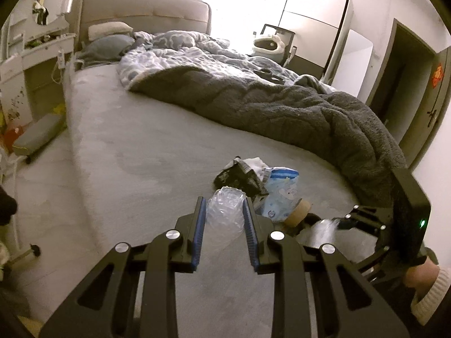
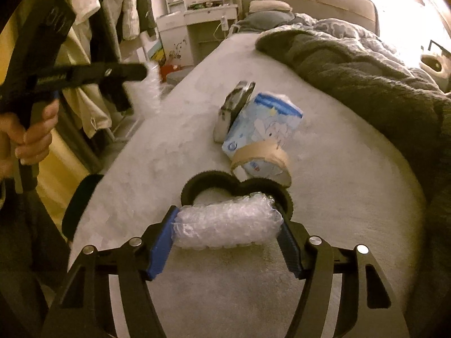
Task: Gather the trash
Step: 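Grasp the clear plastic bag with the left gripper, then drop the plastic bag into the bin with the left gripper while the right holds bubble wrap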
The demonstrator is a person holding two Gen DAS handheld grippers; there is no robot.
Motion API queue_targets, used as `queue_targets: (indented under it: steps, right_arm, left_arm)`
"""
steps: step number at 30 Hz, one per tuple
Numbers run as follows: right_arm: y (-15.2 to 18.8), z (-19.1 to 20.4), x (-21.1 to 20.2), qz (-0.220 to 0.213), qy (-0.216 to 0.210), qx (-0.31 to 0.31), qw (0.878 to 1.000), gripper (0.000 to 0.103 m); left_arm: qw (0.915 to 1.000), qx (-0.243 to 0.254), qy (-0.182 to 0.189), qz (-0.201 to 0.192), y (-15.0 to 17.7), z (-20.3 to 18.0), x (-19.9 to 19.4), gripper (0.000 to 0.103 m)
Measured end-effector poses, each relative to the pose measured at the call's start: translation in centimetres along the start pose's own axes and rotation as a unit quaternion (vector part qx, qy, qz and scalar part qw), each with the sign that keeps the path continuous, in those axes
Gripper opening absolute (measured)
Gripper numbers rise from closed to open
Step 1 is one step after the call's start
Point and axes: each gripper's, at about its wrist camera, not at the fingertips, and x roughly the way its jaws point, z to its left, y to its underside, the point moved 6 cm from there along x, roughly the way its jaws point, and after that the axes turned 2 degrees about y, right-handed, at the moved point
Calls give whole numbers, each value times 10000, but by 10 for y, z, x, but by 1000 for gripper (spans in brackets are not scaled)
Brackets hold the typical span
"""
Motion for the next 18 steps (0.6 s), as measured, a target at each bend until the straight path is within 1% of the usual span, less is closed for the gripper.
queue_targets:
  steps: [2,8,11,14,17,18]
  right_arm:
    - [-3,1,-6,-93,-2,70,9999,67]
    - [-15,12,-17,-302,23,130,9995,67]
    - [-23,22,-19,-379,41,109,9992,67]
    - [-30,32,-20,-435,76,91,9990,67]
    - [-39,43,-20,-496,67,92,9987,67]
    - [-43,47,-20,-525,46,103,9986,67]
  left_arm:
    - [10000,-41,-45,-29,1,3,-8,29]
    - [9990,-156,-422,20,14,21,-33,29]
    - [9978,-322,-576,52,23,36,-45,29]
    - [9961,-475,-732,118,34,51,-54,29]
    - [9937,-567,-938,246,48,66,-60,29]
    - [9923,-611,-1025,341,56,73,-61,29]
